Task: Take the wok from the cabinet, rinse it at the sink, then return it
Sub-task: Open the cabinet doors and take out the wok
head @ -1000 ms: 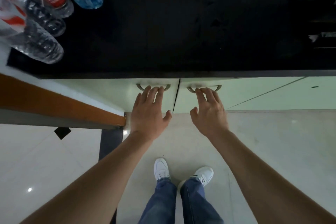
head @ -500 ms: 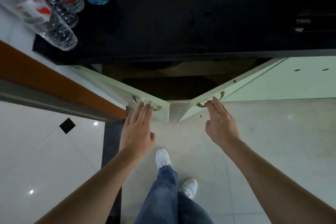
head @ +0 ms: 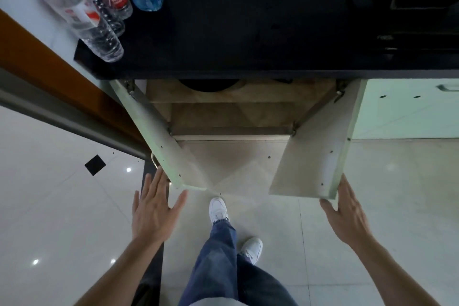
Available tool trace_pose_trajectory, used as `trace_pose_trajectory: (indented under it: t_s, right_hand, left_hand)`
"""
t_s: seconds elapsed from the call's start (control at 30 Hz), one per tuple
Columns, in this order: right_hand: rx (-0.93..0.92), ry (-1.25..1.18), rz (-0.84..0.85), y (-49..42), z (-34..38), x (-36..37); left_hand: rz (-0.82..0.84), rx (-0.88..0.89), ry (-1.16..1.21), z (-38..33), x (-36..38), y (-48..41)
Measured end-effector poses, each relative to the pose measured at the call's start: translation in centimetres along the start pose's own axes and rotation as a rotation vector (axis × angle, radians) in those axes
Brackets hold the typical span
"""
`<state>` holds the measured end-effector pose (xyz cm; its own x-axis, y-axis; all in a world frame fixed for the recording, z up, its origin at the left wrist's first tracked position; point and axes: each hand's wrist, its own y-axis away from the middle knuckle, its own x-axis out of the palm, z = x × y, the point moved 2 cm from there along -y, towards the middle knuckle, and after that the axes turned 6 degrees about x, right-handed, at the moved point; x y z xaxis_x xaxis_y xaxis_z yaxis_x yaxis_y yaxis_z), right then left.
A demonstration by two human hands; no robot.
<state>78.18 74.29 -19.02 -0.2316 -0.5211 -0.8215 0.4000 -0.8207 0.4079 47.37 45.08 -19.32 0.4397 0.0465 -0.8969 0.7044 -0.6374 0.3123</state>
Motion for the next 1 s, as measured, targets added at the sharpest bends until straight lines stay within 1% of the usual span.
trace_pose_trajectory:
  t_s: [0.07, 0.1, 0.17, 0.23, 0.3, 0.37, 0.43, 0.5, 0.57, 0.63, 0.67, 0.7, 0.77, 0.87, 1.0]
  right_hand:
    - [0.137, -0.047, -0.054, -0.1, -0.3, -0.5]
    - [0.172, -0.041, -0.079, -0.4, -0.4, -0.7]
    - [0.151, 0.017, -0.136, -1.1, -0.3, -1.2]
    - [0.123, 0.103, -0.164, -1.8, 0.0, -1.7]
    - [0.103, 0.161, -0.153, -2.3, 0.4, -1.8]
    - [0.089, 0.217, -0.142, -2.5, 0.9, -1.7]
    - [0.055, 0.33, -0.168, -2.6, 1.1, -1.6]
    - [-0.002, 0.495, -0.189, -2.8, 1.5, -1.4]
    - [-0.064, 0.593, -0.179, -3.1, 2.7, -0.4]
    - [-0.122, 0.586, -0.145, -3.6, 4.3, 1.2]
    - [-0.137, 0.557, -0.106, -3.9, 4.9, 2.0]
    - [-0.142, 0.53, -0.056, -4.0, 5.3, 2.6]
    - [-0.152, 0.525, 0.011, -4.8, 5.1, 3.5]
    - [-0.166, 0.564, 0.013, -5.8, 3.7, 3.6]
    - [-0.14, 0.647, 0.016, -6.3, 0.8, 3.1]
  left_hand:
    - [-0.061, -0.059, 0.07, -0.6, 0.1, -0.3]
    - [-0.086, -0.089, 0.087, -1.0, 0.1, -0.5]
    - [-0.109, -0.157, 0.101, -1.7, 0.2, -0.9]
    - [-0.144, -0.163, 0.082, -2.6, 0.1, -1.0]
    - [-0.192, -0.067, 0.011, -3.6, -0.5, -1.5]
    - [-0.189, 0.081, -0.109, -4.7, -1.3, -2.7]
    - [-0.152, 0.203, -0.268, -5.2, -2.1, -4.2]
    - [-0.113, 0.292, -0.385, -5.7, -2.6, -5.3]
    - [-0.055, 0.415, -0.425, -7.1, -2.4, -6.1]
    - [0.046, 0.507, -0.392, -9.3, -1.2, -7.0]
    - [0.108, 0.503, -0.361, -10.3, -0.4, -7.4]
    - [0.159, 0.458, -0.329, -11.0, 0.1, -7.7]
    - [0.205, 0.318, -0.303, -11.0, 1.1, -8.3]
    - [0.191, 0.193, -0.344, -8.9, 1.8, -8.3]
    - [0.272, 0.135, -0.451, -4.6, 2.7, -6.7]
